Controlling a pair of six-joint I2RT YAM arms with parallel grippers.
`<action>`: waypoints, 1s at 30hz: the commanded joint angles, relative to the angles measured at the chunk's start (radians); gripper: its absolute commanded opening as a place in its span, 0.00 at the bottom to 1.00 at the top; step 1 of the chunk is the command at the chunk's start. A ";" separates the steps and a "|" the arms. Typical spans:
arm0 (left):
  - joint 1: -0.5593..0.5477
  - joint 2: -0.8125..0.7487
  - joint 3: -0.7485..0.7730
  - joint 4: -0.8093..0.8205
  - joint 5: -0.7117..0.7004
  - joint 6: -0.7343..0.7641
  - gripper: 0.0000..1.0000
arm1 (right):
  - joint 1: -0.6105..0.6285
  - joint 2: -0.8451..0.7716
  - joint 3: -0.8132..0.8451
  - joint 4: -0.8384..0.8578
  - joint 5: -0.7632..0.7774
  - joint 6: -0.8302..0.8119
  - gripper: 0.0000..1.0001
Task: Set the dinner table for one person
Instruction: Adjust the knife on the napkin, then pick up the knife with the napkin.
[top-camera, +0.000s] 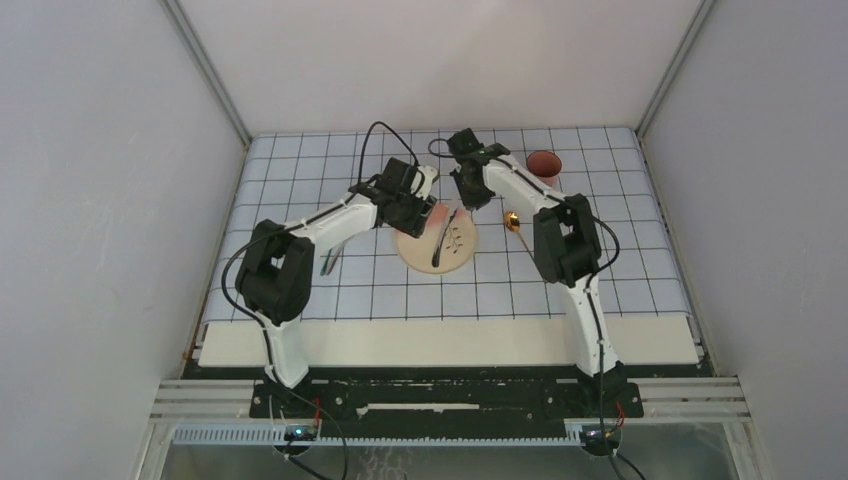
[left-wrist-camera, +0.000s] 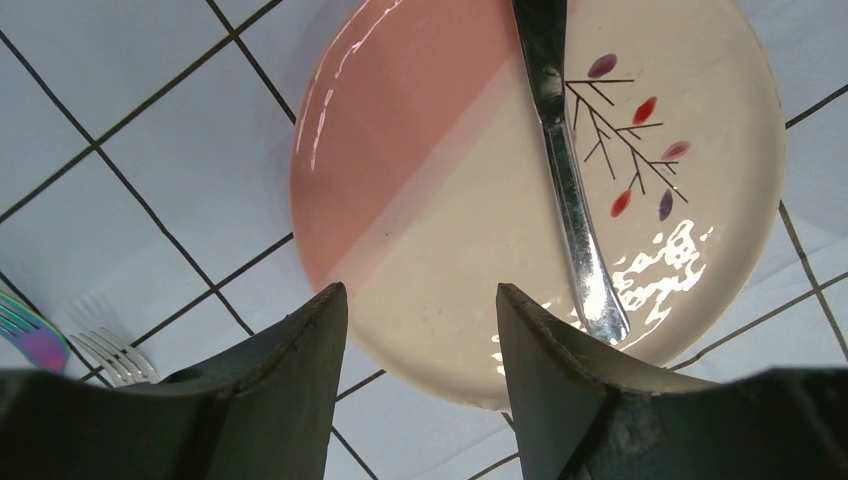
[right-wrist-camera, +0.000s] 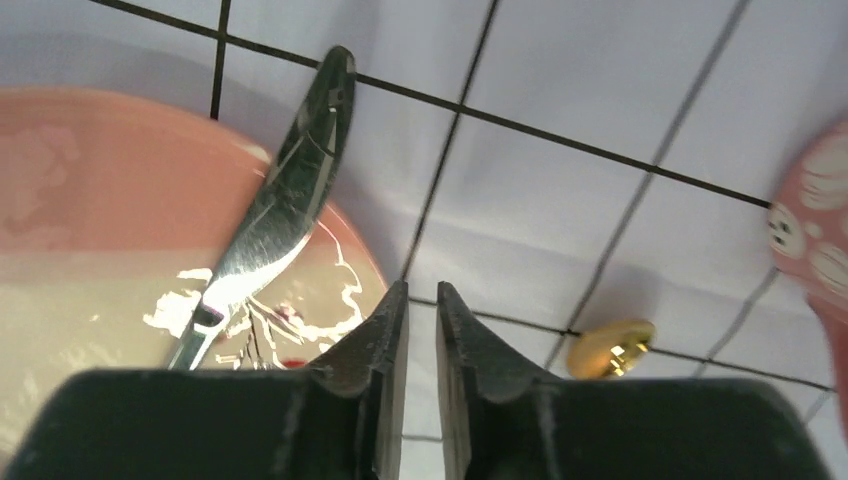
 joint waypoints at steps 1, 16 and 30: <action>-0.015 -0.014 -0.035 0.055 0.020 -0.045 0.61 | -0.059 -0.195 -0.038 0.056 0.033 0.049 0.28; -0.112 0.035 -0.039 0.073 -0.068 -0.038 0.57 | -0.154 -0.330 -0.190 0.075 -0.084 0.081 0.13; -0.135 0.093 0.017 0.052 -0.096 -0.038 0.60 | -0.165 -0.578 -0.395 0.164 -0.007 0.015 0.16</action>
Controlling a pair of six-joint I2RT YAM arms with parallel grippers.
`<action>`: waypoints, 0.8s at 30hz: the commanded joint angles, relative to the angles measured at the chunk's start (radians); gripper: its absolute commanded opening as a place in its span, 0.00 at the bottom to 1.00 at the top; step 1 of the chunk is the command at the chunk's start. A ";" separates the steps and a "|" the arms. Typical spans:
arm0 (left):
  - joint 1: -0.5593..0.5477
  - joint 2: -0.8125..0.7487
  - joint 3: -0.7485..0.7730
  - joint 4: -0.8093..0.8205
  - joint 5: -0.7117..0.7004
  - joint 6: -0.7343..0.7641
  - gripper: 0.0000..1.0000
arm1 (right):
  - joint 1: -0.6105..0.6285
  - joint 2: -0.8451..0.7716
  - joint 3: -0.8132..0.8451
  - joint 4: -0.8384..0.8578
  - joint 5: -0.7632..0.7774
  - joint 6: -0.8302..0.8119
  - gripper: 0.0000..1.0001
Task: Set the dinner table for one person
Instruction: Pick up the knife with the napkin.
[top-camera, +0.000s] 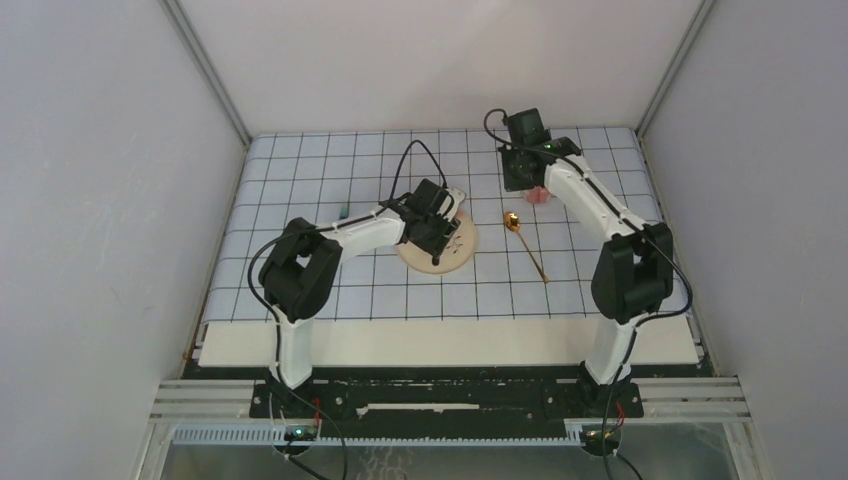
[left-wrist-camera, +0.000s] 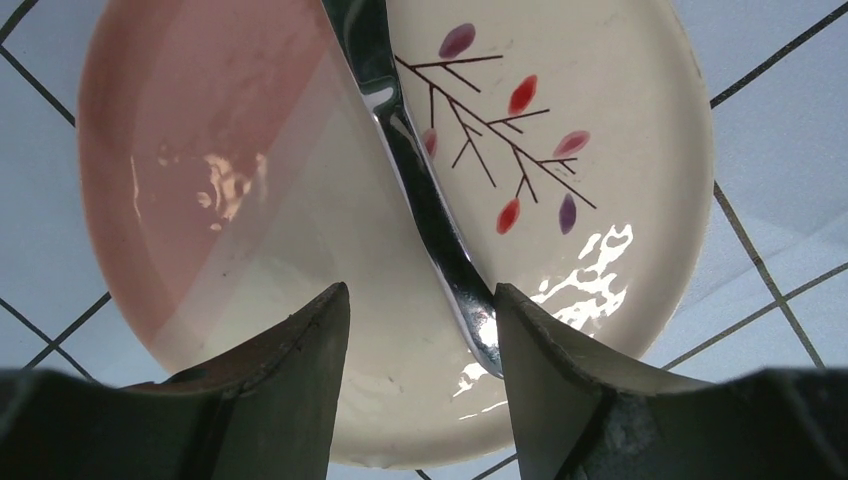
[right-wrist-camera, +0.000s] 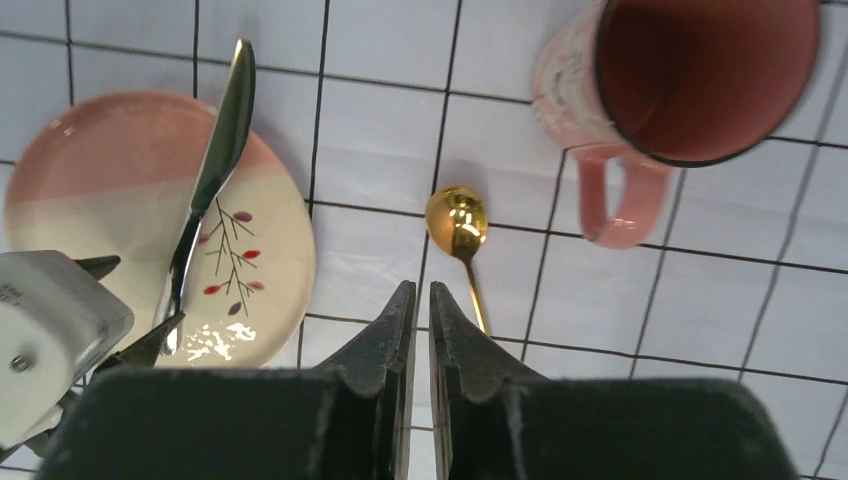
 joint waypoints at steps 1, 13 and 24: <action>-0.002 -0.022 0.016 0.009 -0.044 0.005 0.60 | -0.029 -0.099 -0.035 0.063 0.045 -0.037 0.16; -0.008 -0.133 0.039 -0.044 0.050 -0.029 0.56 | -0.048 -0.076 -0.045 0.059 0.056 -0.055 0.15; 0.041 -0.039 0.057 -0.080 -0.149 -0.018 0.03 | -0.049 -0.111 -0.061 0.050 0.033 -0.061 0.11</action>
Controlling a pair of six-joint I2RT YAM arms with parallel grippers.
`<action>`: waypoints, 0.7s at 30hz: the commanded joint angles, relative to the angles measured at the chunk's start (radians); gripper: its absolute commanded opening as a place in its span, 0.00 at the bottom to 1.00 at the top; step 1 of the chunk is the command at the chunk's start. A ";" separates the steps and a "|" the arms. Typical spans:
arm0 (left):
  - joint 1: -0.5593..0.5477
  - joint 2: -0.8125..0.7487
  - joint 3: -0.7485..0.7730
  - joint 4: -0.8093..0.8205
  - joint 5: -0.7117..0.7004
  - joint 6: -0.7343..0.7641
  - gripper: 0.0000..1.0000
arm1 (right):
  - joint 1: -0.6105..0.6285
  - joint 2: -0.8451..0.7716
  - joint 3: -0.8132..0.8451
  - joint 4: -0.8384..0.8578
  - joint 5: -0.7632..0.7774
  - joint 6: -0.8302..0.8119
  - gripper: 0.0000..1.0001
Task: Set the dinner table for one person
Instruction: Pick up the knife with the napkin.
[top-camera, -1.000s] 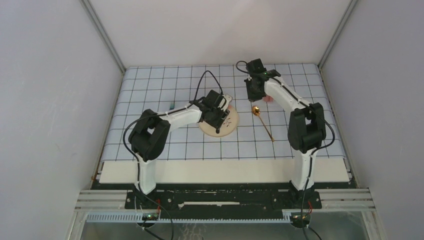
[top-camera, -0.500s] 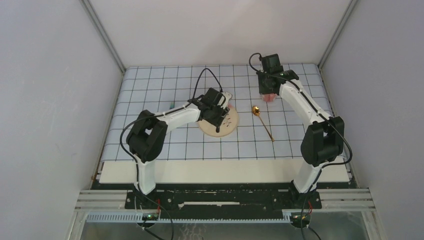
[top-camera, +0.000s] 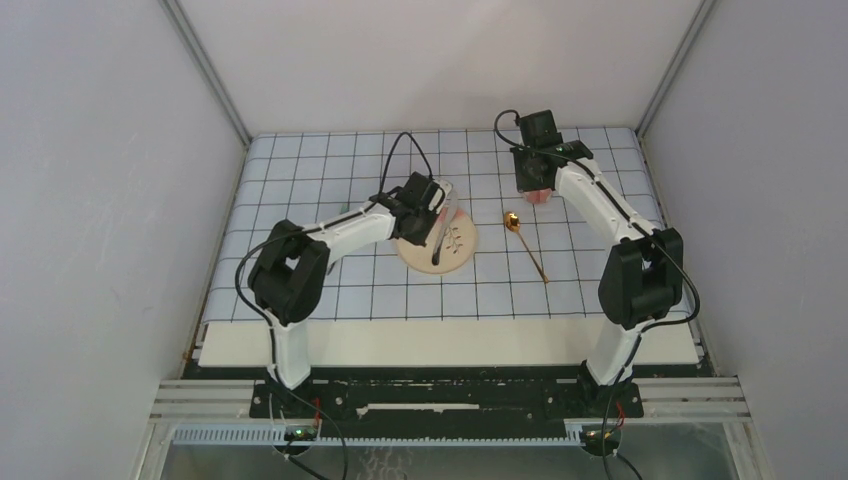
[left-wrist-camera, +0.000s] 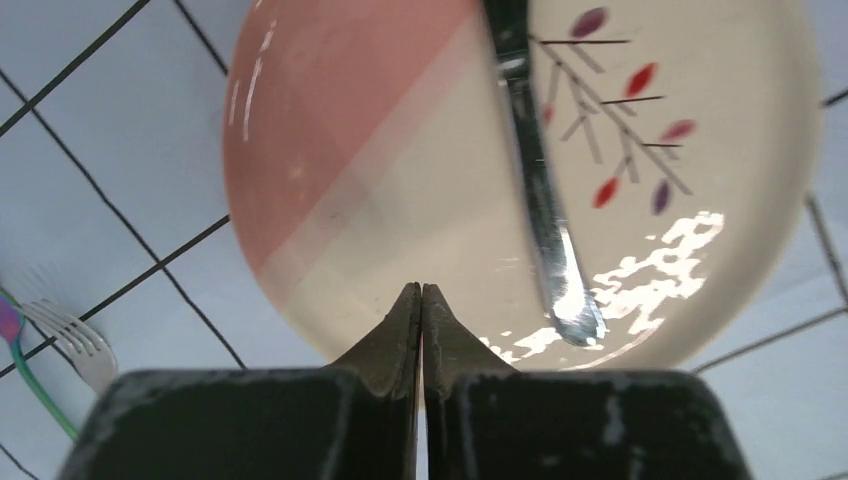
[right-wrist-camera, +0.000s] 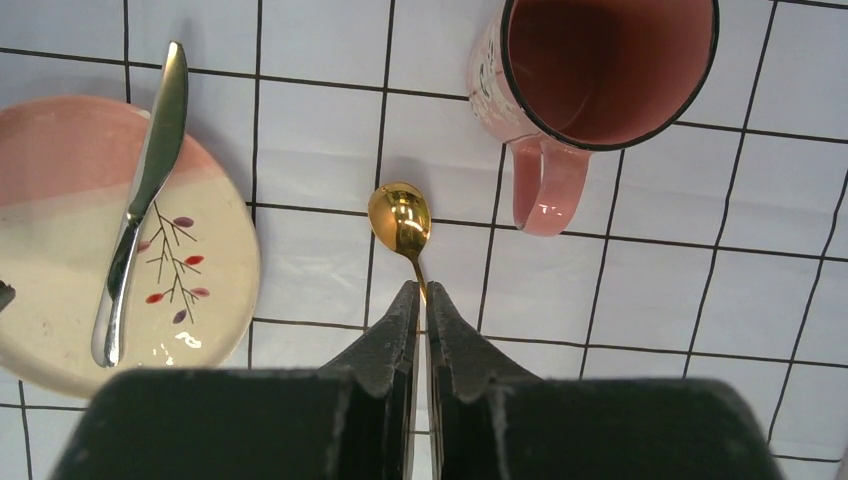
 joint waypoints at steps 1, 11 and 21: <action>0.014 0.036 0.063 -0.020 -0.069 0.010 0.03 | -0.003 -0.053 0.002 0.016 -0.008 -0.013 0.11; -0.008 0.129 0.135 -0.046 -0.047 -0.010 0.00 | 0.000 -0.083 -0.004 0.012 0.005 -0.022 0.09; -0.040 0.117 0.153 -0.052 -0.034 -0.015 0.01 | 0.003 -0.068 0.004 0.014 0.002 -0.022 0.07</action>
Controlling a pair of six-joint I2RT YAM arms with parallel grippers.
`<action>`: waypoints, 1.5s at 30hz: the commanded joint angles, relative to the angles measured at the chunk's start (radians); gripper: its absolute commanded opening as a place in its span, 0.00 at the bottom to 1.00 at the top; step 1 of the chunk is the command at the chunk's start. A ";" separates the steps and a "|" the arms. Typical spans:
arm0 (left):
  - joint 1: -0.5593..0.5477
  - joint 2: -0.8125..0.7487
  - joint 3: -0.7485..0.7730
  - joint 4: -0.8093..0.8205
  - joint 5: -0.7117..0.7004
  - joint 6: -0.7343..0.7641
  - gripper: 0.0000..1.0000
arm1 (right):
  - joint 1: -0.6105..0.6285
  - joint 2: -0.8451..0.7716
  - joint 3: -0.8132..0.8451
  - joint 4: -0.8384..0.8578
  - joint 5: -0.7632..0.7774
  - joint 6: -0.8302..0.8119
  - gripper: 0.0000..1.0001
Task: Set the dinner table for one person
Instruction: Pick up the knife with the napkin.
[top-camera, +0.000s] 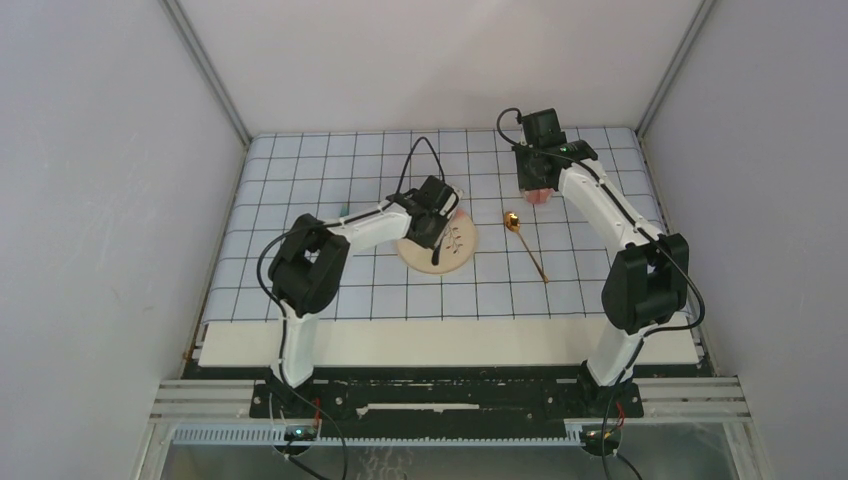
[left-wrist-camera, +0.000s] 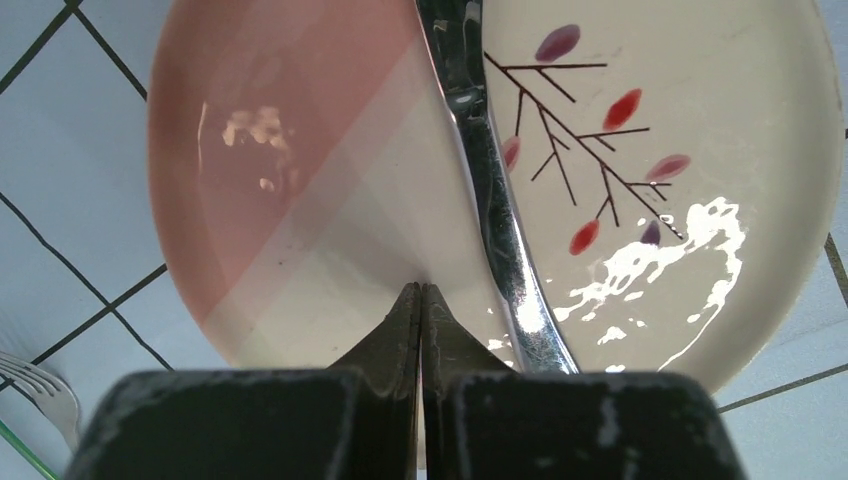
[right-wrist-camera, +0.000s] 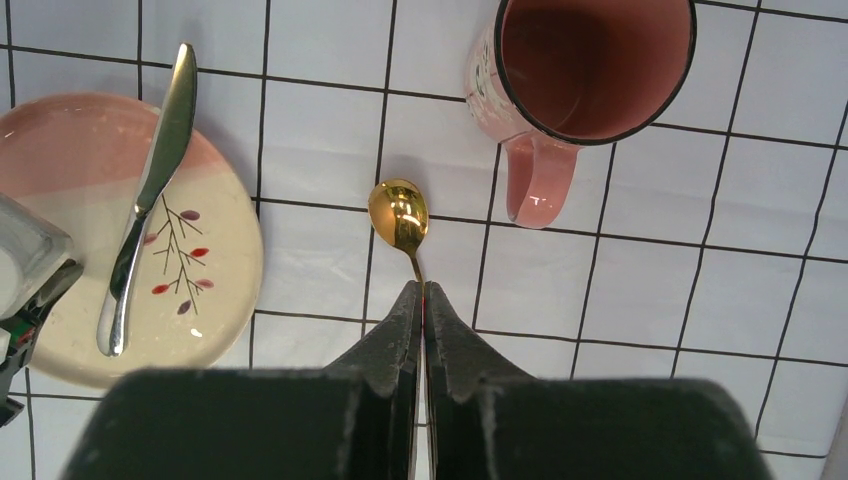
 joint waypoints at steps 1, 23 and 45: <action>-0.019 -0.014 0.053 -0.003 0.007 -0.010 0.01 | 0.003 -0.032 0.010 0.023 0.004 -0.010 0.07; -0.049 0.016 0.094 -0.034 0.030 0.008 0.12 | 0.006 -0.024 0.029 0.012 0.017 -0.015 0.05; -0.051 0.044 0.122 -0.055 0.031 0.025 0.23 | 0.006 -0.044 0.032 0.013 0.029 -0.026 0.04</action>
